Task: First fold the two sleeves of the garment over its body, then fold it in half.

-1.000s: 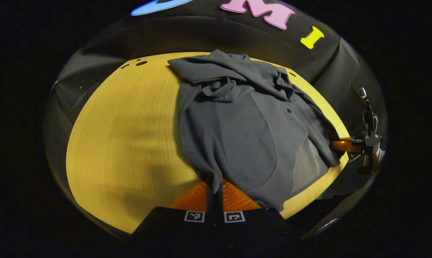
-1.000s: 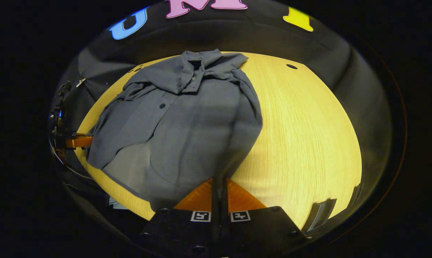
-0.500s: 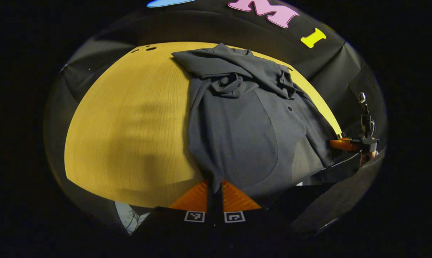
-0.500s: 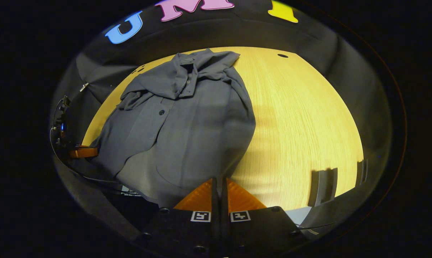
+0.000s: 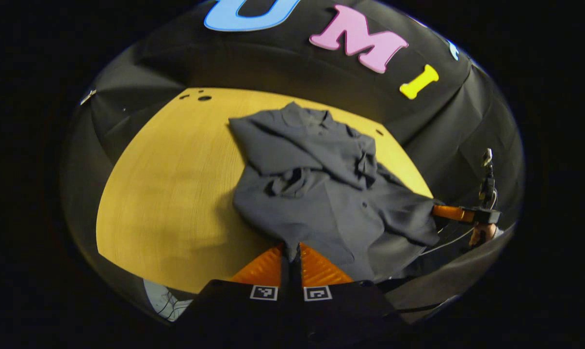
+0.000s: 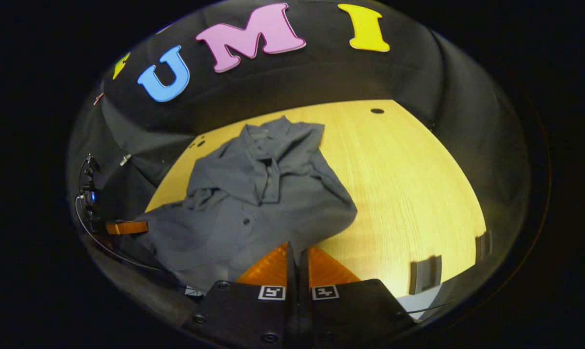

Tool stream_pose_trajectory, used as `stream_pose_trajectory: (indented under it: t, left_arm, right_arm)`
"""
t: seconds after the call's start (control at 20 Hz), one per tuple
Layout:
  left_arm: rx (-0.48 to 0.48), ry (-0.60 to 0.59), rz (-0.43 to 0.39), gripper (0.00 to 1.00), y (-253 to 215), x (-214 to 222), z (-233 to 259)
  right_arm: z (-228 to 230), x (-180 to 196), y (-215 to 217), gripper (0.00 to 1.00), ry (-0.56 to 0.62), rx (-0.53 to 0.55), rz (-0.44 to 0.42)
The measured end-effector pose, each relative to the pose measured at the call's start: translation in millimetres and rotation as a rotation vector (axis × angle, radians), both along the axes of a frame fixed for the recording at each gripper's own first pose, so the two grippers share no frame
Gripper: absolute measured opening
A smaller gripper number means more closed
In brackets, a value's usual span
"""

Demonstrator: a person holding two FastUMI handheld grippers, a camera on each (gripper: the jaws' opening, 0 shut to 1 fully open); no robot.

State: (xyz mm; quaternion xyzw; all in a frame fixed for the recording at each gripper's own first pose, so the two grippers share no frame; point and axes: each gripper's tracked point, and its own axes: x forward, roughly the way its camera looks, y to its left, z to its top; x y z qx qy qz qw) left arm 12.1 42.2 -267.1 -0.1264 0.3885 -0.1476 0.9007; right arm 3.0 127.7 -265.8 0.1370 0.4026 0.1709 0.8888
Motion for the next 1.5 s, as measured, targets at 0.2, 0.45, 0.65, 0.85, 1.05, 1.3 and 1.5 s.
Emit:
stream_pose_trajectory:
  t: [0.2,0.45,0.65,0.85,1.05,1.3,1.5]
  left_arm:
    - [-0.019,-0.126,0.012,0.06,-2.8,49.5,55.3]
    - [0.002,-0.237,0.026,0.05,9.9,98.2,93.8]
    - [-0.012,-0.294,0.053,0.05,8.7,146.4,108.2]
    - [-0.002,-0.301,0.079,0.05,17.5,191.6,102.8]
    - [0.024,-0.29,0.117,0.05,35.1,236.6,84.5]
    - [0.058,-0.266,0.121,0.05,35.8,290.9,50.7]
    - [0.083,-0.263,0.114,0.05,29.0,340.3,21.9]
  right_arm:
    - [46.8,51.0,7.5,0.05,-0.11,0.063,-0.042]
    - [89.2,117.2,10.9,0.05,-0.237,0.073,-0.059]
    - [100.5,162.9,18.4,0.05,-0.296,0.047,-0.054]
    - [91.4,207.8,25.1,0.05,-0.307,0.021,-0.069]
    - [70.4,251.9,26.7,0.05,-0.305,-0.003,-0.078]
    - [31.8,302.1,32.4,0.0,-0.283,-0.037,-0.058]
    - [-10.2,334.5,31.4,0.05,-0.257,-0.067,-0.049]
